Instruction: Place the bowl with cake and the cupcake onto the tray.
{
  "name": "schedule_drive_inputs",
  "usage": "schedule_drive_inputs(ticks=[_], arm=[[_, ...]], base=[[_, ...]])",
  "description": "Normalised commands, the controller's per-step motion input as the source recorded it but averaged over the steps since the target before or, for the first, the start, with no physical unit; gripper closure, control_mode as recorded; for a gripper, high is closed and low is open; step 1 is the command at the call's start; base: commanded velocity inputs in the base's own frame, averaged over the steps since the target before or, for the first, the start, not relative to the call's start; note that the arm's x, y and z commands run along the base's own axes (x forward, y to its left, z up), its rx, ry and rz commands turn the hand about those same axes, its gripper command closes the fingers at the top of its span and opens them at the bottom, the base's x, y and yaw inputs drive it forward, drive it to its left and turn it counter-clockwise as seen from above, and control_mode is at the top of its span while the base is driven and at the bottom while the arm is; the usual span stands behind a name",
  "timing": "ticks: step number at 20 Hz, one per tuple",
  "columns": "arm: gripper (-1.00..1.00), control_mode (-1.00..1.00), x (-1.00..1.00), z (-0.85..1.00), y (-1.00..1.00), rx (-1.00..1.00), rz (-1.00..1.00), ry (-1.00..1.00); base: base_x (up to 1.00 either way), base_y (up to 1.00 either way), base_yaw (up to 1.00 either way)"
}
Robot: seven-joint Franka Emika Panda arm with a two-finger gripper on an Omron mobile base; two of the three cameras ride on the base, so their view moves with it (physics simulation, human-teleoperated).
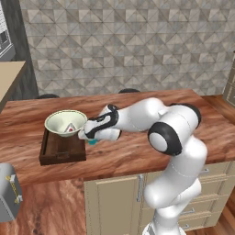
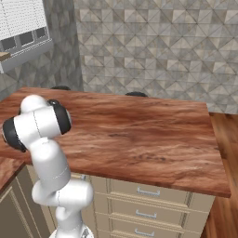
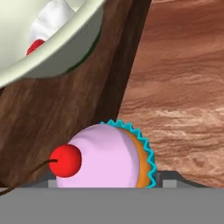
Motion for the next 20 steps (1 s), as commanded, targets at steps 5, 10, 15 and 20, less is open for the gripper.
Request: schedule_drive_inputs(ticks=[5,10,15,20], arm=[[1.0,-1.0,0.0,0.13,0.43,0.02,0.04,-0.01],[1.0,-1.0,0.0,0.23,0.32,0.03,0.02,-0.02],[1.0,-1.0,-0.02,0.2,0.32,0.02,0.02,-0.03],[1.0,-1.0,0.0,0.01,0.39,0.01,0.02,0.0]], base=[[0.0,0.0,0.0],[0.0,0.0,0.0],[0.0,0.0,0.0],[0.0,0.0,0.0]])
